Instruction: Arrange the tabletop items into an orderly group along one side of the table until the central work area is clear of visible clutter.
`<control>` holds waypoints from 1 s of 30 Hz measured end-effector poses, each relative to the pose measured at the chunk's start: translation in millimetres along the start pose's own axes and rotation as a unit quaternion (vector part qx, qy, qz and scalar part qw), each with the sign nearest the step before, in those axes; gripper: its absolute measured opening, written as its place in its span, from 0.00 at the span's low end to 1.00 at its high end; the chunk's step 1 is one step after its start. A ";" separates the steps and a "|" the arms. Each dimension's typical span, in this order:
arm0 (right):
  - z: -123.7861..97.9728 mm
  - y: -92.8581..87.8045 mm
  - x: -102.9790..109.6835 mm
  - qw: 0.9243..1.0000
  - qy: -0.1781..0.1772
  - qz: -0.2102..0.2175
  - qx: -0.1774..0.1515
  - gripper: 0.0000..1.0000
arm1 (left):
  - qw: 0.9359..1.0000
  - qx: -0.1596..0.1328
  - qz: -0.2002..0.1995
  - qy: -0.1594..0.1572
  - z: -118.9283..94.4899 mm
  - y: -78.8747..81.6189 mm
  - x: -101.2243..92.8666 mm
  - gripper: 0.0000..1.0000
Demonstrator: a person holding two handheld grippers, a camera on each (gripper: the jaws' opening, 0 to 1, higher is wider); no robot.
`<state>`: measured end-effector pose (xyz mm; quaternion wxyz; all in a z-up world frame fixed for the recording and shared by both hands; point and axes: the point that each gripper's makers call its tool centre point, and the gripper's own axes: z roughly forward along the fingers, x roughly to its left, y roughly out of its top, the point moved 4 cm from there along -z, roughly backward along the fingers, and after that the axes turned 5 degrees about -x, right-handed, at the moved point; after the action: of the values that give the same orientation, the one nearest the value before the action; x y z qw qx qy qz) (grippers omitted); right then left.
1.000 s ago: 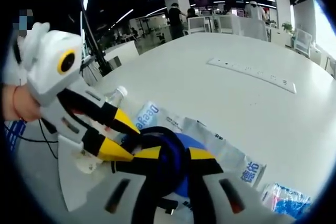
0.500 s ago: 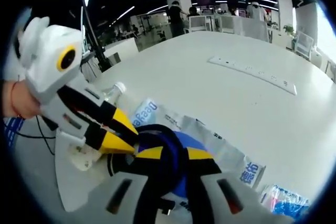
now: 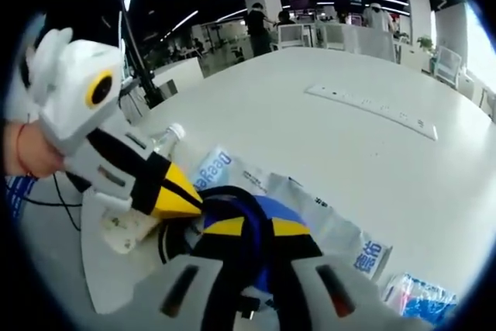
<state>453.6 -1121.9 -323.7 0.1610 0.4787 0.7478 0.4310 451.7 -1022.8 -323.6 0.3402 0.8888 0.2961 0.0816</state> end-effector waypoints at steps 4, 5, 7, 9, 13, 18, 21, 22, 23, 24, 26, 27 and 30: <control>0.3 -1.8 0.6 1.000 0.009 0.004 0.001 0.01 | 1.000 -0.003 -0.004 -0.001 -0.1 -0.2 -0.1 0.00; 0.1 -1.5 0.7 1.000 0.008 0.004 0.000 0.01 | 1.000 -0.003 -0.002 -0.001 -0.1 -0.2 -0.2 0.00; 0.1 -1.3 1.6 1.000 0.007 -0.002 0.001 0.01 | 1.000 -0.003 -0.004 0.000 -0.1 -0.1 -0.2 0.00; 0.2 -1.3 1.3 1.000 0.007 0.002 0.000 0.01 | 1.000 -0.003 -0.006 -0.001 0.3 -0.3 0.2 0.00; -0.2 -1.3 1.1 1.000 0.007 -0.004 0.000 0.01 | 1.000 -0.003 -0.016 -0.002 -0.9 -0.7 0.4 0.00; -1.3 -1.1 1.8 1.000 0.007 -0.002 0.001 0.01 | 1.000 -0.003 -0.021 -0.003 -1.3 -1.3 0.2 0.00; -2.3 -1.0 2.2 1.000 0.010 -0.003 0.000 0.00 | 1.000 -0.004 -0.026 -0.003 -1.8 -1.6 0.4 0.00; -2.5 -0.8 2.4 1.000 0.011 -0.002 -0.001 0.00 | 1.000 -0.005 -0.025 -0.004 -1.8 -1.4 0.2 0.00; -2.9 -1.1 2.0 1.000 0.011 -0.003 0.000 0.00 | 1.000 -0.005 -0.023 -0.004 -2.0 -1.4 0.0 0.00; -3.1 -1.0 2.0 1.000 0.011 -0.001 0.000 0.00 | 1.000 -0.005 -0.025 -0.004 -2.1 -1.4 0.0 0.00; -3.8 -0.5 2.4 1.000 0.011 0.000 -0.001 0.00 | 1.000 -0.008 -0.022 -0.005 -2.6 -0.5 -0.3 0.00; -4.1 -0.2 2.3 1.000 0.011 0.000 -0.001 0.00 | 1.000 -0.008 -0.021 -0.005 -2.9 -0.3 -0.4 0.00; -5.0 1.1 2.5 1.000 0.011 0.002 -0.003 0.00 | 1.000 -0.011 -0.019 -0.005 -3.3 0.9 0.2 0.00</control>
<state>449.7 -1122.1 -319.5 0.1530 0.4747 0.7476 0.4387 451.1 -1021.4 -320.5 0.3529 0.8795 0.3106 0.0735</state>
